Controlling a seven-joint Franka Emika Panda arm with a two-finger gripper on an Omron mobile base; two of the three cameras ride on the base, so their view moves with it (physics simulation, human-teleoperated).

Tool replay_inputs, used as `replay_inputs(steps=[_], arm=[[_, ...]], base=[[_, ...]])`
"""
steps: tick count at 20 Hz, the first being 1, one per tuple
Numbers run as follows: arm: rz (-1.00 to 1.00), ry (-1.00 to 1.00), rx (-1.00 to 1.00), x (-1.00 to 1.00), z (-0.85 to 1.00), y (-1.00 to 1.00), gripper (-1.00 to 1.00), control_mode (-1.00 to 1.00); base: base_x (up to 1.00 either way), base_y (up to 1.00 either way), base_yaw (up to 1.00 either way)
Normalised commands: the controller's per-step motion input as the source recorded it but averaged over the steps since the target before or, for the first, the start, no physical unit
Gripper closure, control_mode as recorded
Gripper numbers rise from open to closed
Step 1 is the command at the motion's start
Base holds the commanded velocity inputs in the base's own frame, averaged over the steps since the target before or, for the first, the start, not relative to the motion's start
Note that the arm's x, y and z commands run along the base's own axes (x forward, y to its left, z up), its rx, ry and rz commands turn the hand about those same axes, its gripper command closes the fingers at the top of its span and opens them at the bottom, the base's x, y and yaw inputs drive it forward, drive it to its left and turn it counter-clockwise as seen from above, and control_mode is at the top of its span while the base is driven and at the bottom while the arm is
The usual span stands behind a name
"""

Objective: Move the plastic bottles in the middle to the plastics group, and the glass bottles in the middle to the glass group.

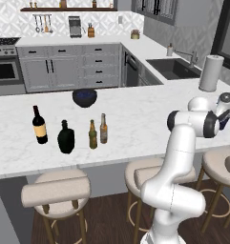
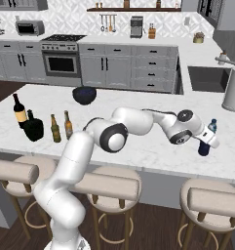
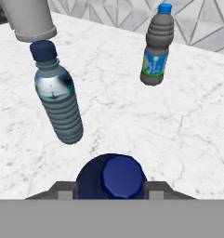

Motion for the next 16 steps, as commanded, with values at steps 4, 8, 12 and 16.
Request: replay_inputs(steps=[4,8,12,16], arm=[[0.0,0.0,0.0,0.0,-0.31,0.0,1.0,-1.0],[0.0,0.0,0.0,0.0,-0.39,0.0,1.0,-1.0],[0.0,0.01,0.0,0.0,-0.12,0.0,1.0,-1.0],[0.0,0.0,0.0,0.0,0.0,0.0,-1.0,-1.0]], base=[[0.0,0.0,0.0],[0.0,0.0,0.0],[0.0,0.0,0.0],[0.0,0.0,0.0]])
